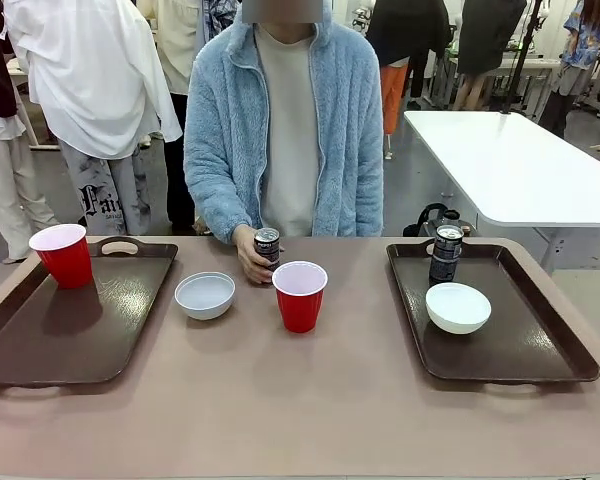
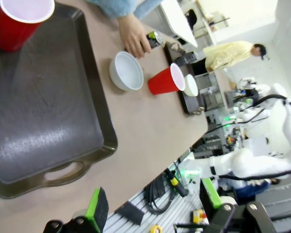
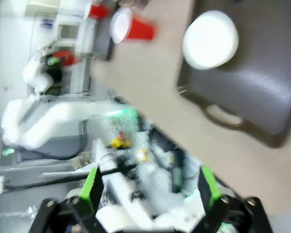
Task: Prepare tableware on both trays.
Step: Pick up a Picnic Bowl from the table and place it on a Handle tray.
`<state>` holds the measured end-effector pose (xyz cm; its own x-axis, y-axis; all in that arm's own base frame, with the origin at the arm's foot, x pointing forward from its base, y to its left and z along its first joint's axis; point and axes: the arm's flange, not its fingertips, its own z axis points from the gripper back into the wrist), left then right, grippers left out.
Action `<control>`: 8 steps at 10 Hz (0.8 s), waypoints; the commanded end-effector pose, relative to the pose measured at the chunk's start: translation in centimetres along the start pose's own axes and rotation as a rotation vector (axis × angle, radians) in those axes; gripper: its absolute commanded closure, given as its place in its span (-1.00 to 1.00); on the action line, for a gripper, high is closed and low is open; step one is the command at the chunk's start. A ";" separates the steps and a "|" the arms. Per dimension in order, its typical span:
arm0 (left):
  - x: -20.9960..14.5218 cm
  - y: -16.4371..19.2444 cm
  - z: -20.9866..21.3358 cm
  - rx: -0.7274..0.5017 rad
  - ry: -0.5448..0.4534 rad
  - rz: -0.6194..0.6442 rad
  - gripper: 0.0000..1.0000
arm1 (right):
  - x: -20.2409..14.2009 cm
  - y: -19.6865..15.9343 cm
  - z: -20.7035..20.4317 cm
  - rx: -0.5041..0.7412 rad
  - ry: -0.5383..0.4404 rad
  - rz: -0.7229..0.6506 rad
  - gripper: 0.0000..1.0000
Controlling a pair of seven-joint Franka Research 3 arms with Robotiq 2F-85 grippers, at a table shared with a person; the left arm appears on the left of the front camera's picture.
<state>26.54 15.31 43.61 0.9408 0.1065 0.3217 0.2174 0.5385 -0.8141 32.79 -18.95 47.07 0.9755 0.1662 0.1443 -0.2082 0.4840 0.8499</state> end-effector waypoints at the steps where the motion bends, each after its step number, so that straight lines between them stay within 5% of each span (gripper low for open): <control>1: 0.0 -0.1 0.1 -0.008 -0.006 0.005 -1.00 | 1.8 -3.7 2.1 0.191 0.035 -0.148 -1.00; 3: 0.0 -0.1 0.1 -0.008 -0.006 0.005 -1.00 | 1.4 -6.4 3.2 0.229 -0.019 -0.377 -1.00; 8: 0.0 -0.1 0.1 -0.008 -0.006 0.005 -1.00 | -0.3 -9.2 3.3 0.216 -0.006 -0.410 -1.00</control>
<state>26.54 15.31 43.61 0.9408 0.1065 0.3217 0.2174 0.5387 -0.8140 34.68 -26.28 40.93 0.9747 -0.0066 -0.2234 0.2138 0.3191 0.9233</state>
